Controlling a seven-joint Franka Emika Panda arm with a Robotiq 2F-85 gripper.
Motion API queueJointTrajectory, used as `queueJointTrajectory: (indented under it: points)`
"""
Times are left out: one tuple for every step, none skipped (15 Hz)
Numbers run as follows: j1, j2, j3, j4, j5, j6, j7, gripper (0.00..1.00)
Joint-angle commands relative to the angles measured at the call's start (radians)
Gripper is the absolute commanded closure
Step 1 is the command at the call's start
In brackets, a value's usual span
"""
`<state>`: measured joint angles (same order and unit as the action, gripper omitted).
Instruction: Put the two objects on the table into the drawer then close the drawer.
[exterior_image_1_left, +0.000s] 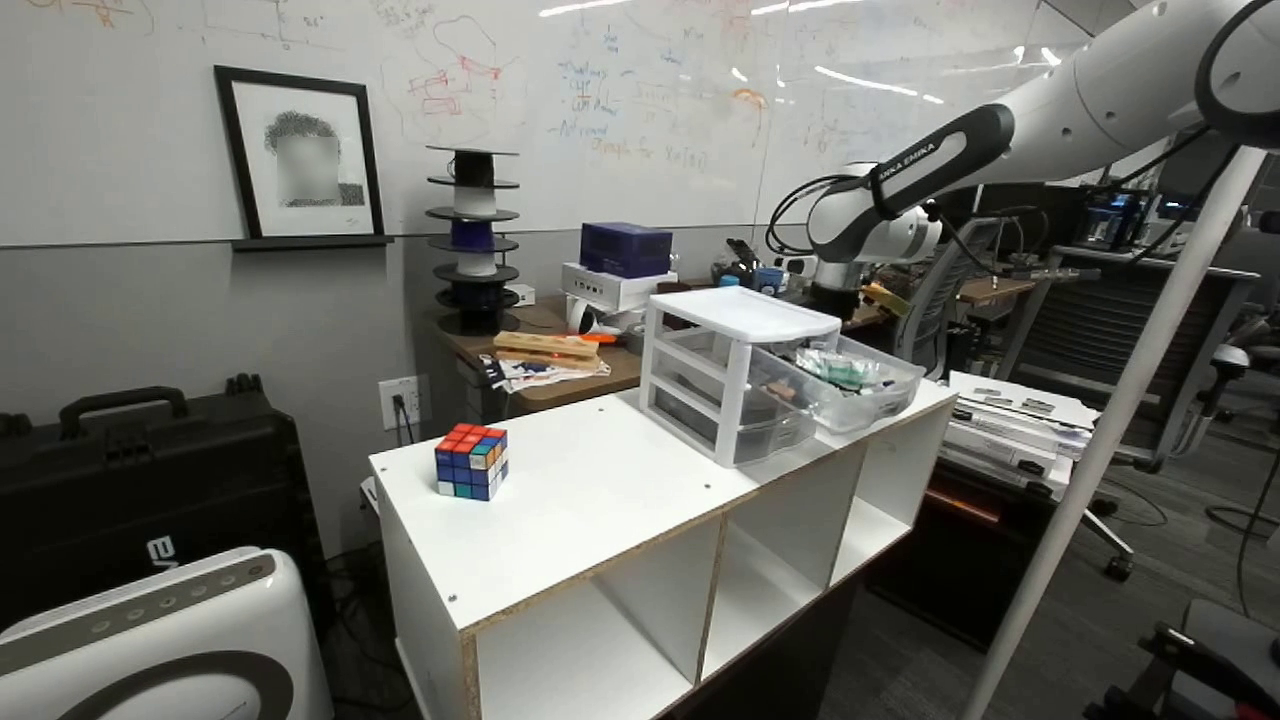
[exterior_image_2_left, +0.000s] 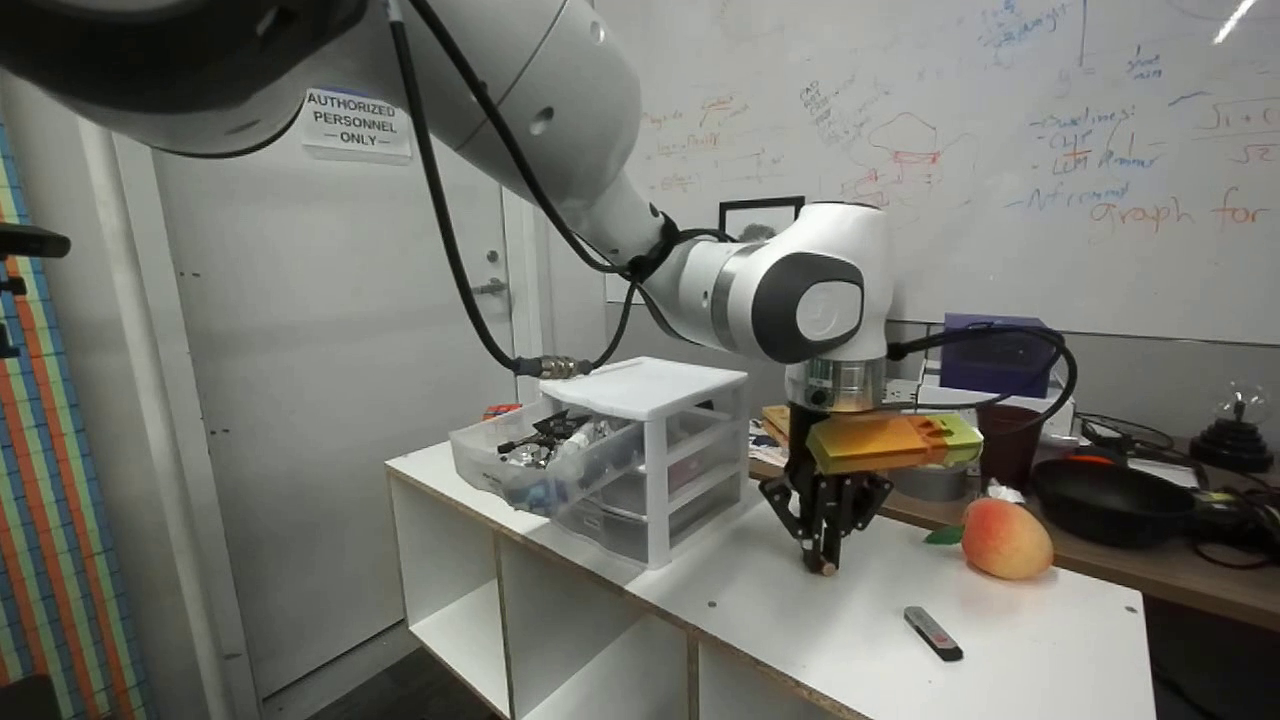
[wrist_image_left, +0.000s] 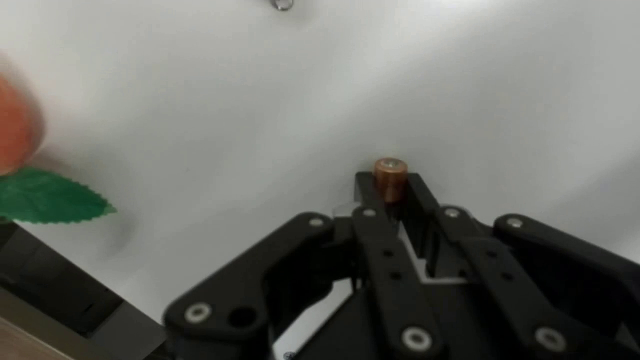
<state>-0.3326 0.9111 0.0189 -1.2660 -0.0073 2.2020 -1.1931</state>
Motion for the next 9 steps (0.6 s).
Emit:
queueJointTrajectory:
  points:
    - [0.029, -0.117, -0.029, -0.103, -0.022, -0.022, 0.06, 0.88]
    - [0.036, -0.162, -0.033, -0.144, -0.019, -0.023, 0.091, 0.88]
    - [0.042, -0.208, -0.035, -0.187, -0.018, -0.021, 0.12, 0.88]
    - [0.047, -0.253, -0.035, -0.228, -0.015, -0.015, 0.145, 0.88]
    - [0.054, -0.305, -0.034, -0.282, -0.015, 0.005, 0.167, 0.88]
    - [0.06, -0.35, -0.034, -0.326, -0.016, 0.015, 0.186, 0.88]
    - [0.067, -0.393, -0.035, -0.369, -0.016, 0.03, 0.209, 0.88]
    - [0.07, -0.437, -0.038, -0.413, -0.016, 0.042, 0.227, 0.88]
    - [0.078, -0.482, -0.042, -0.458, -0.021, 0.063, 0.253, 0.88]
